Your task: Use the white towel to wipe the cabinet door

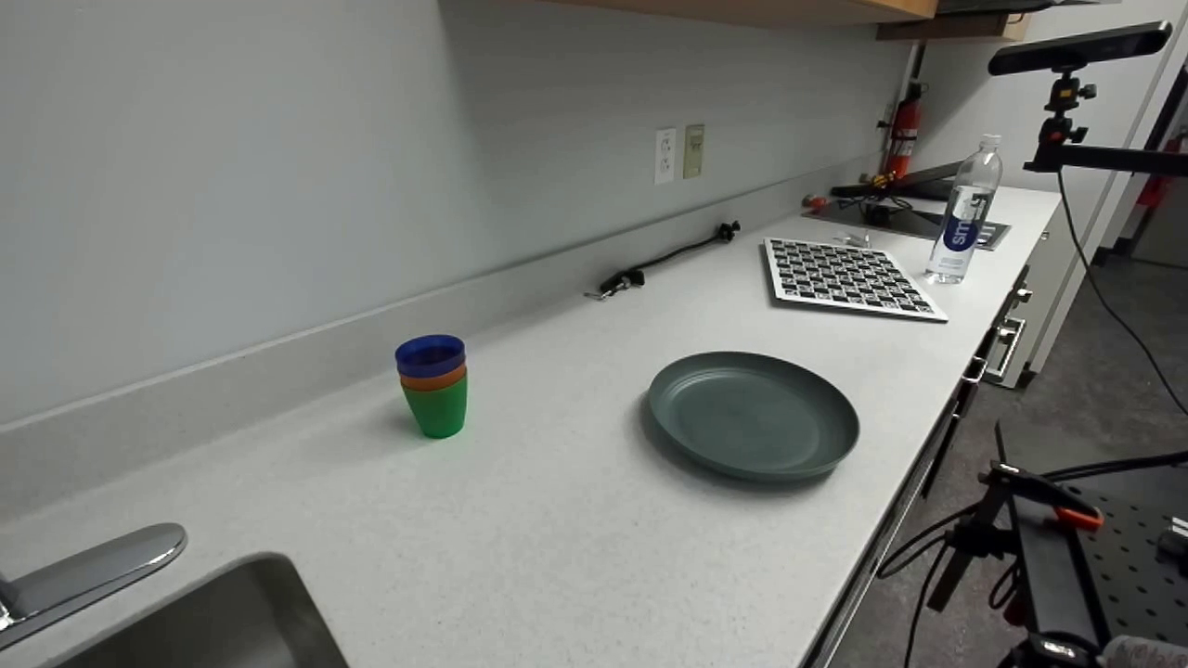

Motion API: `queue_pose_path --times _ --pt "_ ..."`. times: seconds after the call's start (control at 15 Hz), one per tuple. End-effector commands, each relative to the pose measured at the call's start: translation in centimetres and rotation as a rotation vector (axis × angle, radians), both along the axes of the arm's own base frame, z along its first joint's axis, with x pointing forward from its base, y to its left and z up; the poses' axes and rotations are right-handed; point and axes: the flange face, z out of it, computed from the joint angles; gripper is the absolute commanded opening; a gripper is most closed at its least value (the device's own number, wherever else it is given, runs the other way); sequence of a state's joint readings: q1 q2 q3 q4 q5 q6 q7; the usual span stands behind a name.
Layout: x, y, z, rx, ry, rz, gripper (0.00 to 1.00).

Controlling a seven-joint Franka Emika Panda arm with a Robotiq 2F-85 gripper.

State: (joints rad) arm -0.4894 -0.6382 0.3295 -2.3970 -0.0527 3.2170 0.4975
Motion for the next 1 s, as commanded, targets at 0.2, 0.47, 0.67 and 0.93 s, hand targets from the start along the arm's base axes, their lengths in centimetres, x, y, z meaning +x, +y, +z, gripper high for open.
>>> queue_pose_path --times 0.2,0.47,0.67,0.93 --pt "0.3 1.2 6.2 -0.082 -0.263 0.009 0.02" --pt "2.7 -0.6 5.2 -0.097 -0.246 -0.059 0.02" --pt "4.5 -1.0 3.2 -0.095 -0.182 -0.087 0.02" --pt "5.0 -1.1 0.3 -0.061 -0.107 -0.09 0.02"
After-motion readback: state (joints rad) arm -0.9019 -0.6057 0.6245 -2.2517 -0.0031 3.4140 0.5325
